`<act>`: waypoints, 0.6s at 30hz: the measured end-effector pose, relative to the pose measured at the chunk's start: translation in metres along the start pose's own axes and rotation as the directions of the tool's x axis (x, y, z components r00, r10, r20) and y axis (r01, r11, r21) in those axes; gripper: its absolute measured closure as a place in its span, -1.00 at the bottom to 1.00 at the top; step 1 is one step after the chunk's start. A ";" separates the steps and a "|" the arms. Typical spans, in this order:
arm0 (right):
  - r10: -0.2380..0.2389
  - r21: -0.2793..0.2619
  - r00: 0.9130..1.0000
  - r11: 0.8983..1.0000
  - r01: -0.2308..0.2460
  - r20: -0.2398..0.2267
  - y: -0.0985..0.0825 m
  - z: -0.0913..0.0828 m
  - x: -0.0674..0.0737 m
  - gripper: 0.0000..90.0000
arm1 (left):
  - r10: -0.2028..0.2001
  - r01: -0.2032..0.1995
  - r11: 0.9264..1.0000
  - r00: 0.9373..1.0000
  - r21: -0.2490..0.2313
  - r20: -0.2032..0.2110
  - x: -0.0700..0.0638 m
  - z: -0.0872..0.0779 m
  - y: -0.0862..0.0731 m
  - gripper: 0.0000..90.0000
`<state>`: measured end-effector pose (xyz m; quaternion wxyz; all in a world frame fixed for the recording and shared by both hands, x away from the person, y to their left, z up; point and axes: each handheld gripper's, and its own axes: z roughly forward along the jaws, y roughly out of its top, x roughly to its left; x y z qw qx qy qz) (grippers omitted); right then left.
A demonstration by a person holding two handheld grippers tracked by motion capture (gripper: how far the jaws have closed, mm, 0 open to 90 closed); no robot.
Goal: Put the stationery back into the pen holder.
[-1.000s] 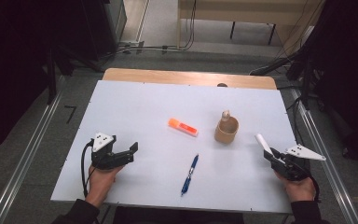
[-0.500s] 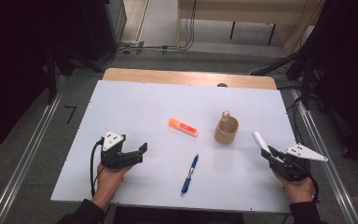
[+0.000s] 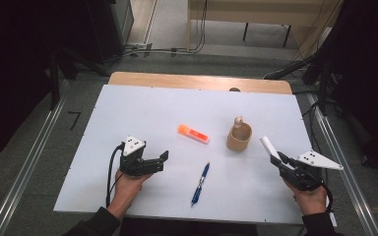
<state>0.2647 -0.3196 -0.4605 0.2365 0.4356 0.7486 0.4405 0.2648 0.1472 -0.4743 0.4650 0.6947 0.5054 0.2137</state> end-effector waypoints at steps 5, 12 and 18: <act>-0.002 -0.006 1.000 1.000 0.002 -0.005 0.003 -0.001 0.003 0.53 | 0.003 -0.003 1.000 1.000 -0.005 0.010 -0.006 0.004 0.005 -0.77; -0.012 -0.009 1.000 1.000 0.012 -0.015 0.005 -0.001 0.008 0.53 | 0.009 -0.008 1.000 0.999 -0.005 0.044 -0.017 0.012 0.013 -0.77; -0.018 -0.015 0.999 1.000 0.018 -0.027 0.007 0.000 0.011 0.53 | 0.018 -0.019 1.000 0.997 0.012 0.074 -0.028 0.020 0.017 -0.76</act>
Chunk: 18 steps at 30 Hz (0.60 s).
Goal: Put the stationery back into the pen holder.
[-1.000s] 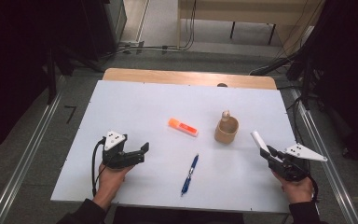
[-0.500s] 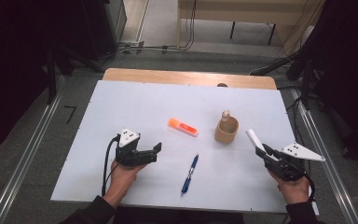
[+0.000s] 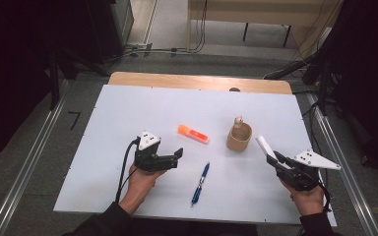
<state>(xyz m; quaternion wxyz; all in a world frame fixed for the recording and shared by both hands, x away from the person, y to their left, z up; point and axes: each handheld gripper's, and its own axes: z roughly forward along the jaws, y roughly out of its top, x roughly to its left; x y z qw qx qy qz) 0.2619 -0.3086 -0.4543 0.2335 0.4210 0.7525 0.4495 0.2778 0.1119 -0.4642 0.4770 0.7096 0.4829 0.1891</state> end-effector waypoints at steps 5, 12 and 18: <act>-0.004 -0.001 1.000 1.000 0.004 -0.007 0.001 0.001 0.002 0.53 | 0.005 -0.005 1.000 1.000 0.009 0.018 -0.008 0.007 0.003 -0.76; -0.012 -0.001 1.000 1.000 0.012 -0.021 0.003 0.002 0.007 0.53 | 0.006 -0.007 1.000 0.999 0.014 0.040 -0.017 0.015 0.007 -0.76; -0.021 -0.005 0.999 1.000 0.021 -0.032 0.005 0.004 0.010 0.53 | 0.007 -0.008 1.000 0.998 0.023 0.068 -0.025 0.022 0.010 -0.74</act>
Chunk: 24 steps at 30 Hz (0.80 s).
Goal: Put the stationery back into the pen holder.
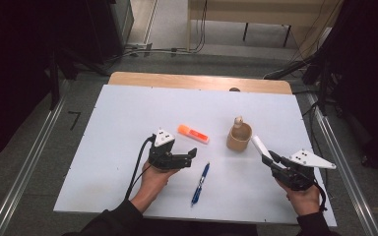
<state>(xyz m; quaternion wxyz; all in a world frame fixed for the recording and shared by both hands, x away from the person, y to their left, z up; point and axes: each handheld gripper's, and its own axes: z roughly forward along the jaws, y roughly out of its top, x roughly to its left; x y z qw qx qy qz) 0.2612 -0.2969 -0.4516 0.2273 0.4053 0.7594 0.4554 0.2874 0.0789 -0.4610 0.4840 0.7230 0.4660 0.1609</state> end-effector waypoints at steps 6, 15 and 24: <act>-0.009 -0.003 1.000 1.000 0.009 -0.014 0.002 0.002 0.004 0.53 | -0.003 0.002 1.000 1.000 0.014 0.027 -0.006 0.007 0.003 -0.73; -0.022 0.000 0.999 1.000 0.022 -0.033 0.005 0.007 0.010 0.53 | -0.005 0.004 1.000 0.999 0.023 0.054 -0.017 0.016 0.007 -0.73; -0.035 0.000 0.998 0.999 0.035 -0.051 0.008 0.012 0.016 0.53 | -0.009 0.006 0.999 0.996 0.033 0.086 -0.026 0.024 0.012 -0.71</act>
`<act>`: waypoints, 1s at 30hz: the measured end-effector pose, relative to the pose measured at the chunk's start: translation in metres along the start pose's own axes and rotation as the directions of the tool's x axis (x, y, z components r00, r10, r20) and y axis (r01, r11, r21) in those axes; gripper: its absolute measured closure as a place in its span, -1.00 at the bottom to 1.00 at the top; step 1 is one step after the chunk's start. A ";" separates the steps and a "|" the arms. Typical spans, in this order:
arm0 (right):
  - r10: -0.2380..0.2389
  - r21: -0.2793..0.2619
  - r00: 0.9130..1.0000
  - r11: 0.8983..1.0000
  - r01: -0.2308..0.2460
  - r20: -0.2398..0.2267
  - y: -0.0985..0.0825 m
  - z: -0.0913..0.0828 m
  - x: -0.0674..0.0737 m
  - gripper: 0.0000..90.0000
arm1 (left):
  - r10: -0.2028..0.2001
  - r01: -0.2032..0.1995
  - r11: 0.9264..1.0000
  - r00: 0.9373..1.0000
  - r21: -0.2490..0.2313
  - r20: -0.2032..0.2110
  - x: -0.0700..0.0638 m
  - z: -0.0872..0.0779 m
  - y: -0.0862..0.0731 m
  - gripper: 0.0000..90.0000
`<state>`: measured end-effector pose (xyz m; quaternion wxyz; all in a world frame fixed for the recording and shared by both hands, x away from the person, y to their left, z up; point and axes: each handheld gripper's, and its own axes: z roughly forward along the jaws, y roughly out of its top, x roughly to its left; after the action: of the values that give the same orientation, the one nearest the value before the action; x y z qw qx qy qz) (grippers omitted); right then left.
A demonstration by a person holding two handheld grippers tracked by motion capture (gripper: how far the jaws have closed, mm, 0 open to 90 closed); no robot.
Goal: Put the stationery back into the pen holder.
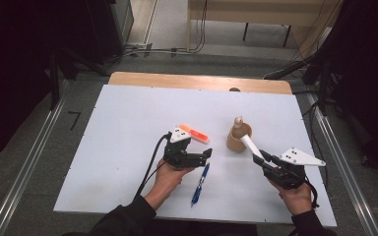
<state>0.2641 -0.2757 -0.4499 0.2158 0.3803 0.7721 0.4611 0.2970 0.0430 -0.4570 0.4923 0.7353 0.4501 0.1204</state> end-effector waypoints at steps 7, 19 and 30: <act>-0.007 0.000 1.000 1.000 0.007 -0.007 0.002 0.003 0.003 0.53 | -0.008 0.008 1.000 1.000 0.004 0.018 -0.006 0.007 0.005 -0.71; -0.025 0.000 0.999 1.000 0.025 -0.026 0.006 0.009 0.008 0.53 | -0.023 0.022 1.000 0.996 0.019 0.080 -0.020 0.023 0.015 -0.68; -0.039 -0.005 0.999 0.999 0.038 -0.037 0.008 0.015 0.013 0.53 | -0.066 0.063 0.998 0.988 0.028 0.143 -0.029 0.033 0.026 -0.63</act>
<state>0.2694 -0.2548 -0.4501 0.2113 0.3563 0.7821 0.4656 0.3154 -0.0026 -0.4443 0.5184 0.7328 0.4383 0.0459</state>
